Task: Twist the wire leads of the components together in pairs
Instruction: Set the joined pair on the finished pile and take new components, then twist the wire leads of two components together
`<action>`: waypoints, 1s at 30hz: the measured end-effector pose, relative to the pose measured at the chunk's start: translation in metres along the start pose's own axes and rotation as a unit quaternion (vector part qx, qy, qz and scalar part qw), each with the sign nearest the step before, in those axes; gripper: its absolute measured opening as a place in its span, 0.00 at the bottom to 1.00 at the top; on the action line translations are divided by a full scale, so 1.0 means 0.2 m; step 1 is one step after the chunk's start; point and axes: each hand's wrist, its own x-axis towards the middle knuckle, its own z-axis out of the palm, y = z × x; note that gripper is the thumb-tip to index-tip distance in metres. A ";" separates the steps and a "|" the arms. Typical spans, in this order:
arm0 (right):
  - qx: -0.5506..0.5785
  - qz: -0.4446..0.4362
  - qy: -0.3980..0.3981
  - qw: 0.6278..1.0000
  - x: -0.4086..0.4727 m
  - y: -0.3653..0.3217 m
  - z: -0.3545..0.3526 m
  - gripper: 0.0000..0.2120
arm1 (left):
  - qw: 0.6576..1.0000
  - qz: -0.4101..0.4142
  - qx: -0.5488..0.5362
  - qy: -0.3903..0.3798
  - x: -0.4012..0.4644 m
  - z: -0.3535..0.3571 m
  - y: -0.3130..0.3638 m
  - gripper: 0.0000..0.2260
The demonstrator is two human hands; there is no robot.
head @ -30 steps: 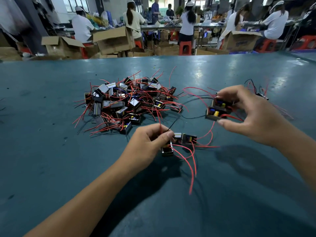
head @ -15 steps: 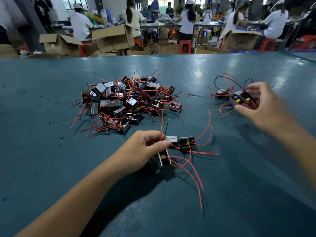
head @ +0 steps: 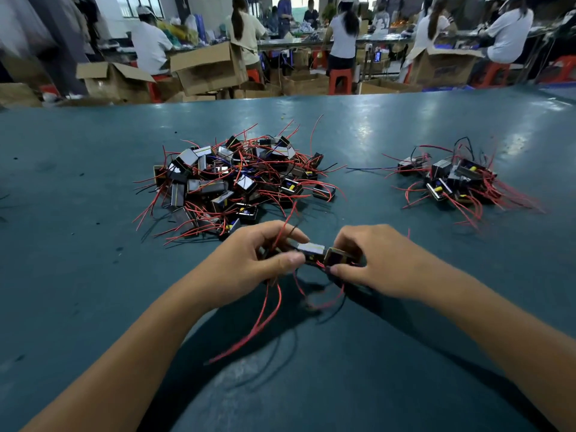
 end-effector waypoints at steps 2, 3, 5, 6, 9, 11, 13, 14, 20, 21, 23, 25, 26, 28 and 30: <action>0.022 0.001 0.001 1.000 0.00 0.05 -0.02 0.10 | 0.994 -0.023 0.099 -0.050 -0.02 -0.04 -0.02 0.18; 0.025 -0.003 0.012 1.000 0.00 0.08 -0.05 0.09 | 0.987 -0.031 0.145 -0.064 -0.02 -0.06 -0.02 0.22; 0.055 0.001 0.030 0.998 -0.01 0.14 -0.11 0.09 | 0.981 -0.041 0.176 -0.067 -0.04 -0.09 -0.03 0.27; 0.097 0.007 0.029 0.995 -0.01 0.16 -0.14 0.08 | 0.983 -0.044 0.166 -0.059 -0.05 -0.11 -0.03 0.27; 0.232 0.045 0.054 0.970 -0.03 0.26 -0.22 0.07 | 0.993 -0.051 0.103 -0.027 -0.05 -0.16 -0.02 0.23; 0.268 0.097 0.107 0.953 -0.02 0.33 -0.26 0.07 | 0.993 -0.052 0.106 0.006 -0.05 -0.18 -0.03 0.19; 0.299 0.137 0.138 0.934 -0.02 0.38 -0.29 0.10 | 0.993 -0.059 0.103 0.019 -0.04 -0.19 -0.04 0.16; 0.309 0.143 0.143 0.929 -0.03 0.39 -0.29 0.11 | 0.994 -0.057 0.089 0.009 -0.04 -0.18 -0.04 0.15; 0.329 0.083 0.106 0.935 -0.02 0.32 -0.26 0.04 | 0.998 -0.044 0.053 0.000 -0.03 -0.12 -0.01 0.11; 0.329 0.083 0.108 0.935 -0.02 0.32 -0.26 0.04 | 0.997 -0.045 0.064 0.006 -0.03 -0.13 -0.01 0.10; 0.331 0.102 0.122 0.930 -0.03 0.34 -0.28 0.05 | 0.992 -0.046 0.116 0.011 -0.04 -0.16 -0.02 0.09; 0.342 0.122 0.129 0.923 -0.03 0.35 -0.30 0.07 | 0.988 -0.043 0.148 0.001 -0.05 -0.18 -0.01 0.09; 0.350 0.123 0.129 0.920 -0.04 0.35 -0.31 0.08 | 0.988 -0.042 0.148 -0.007 -0.05 -0.18 -0.01 0.08; 0.384 0.111 0.129 0.907 -0.04 0.34 -0.32 0.09 | 0.990 -0.040 0.136 -0.011 -0.05 -0.17 0.00 0.08; 0.437 0.095 0.121 0.886 -0.04 0.32 -0.33 0.09 | 0.996 -0.040 0.077 -0.004 -0.05 -0.15 0.02 0.09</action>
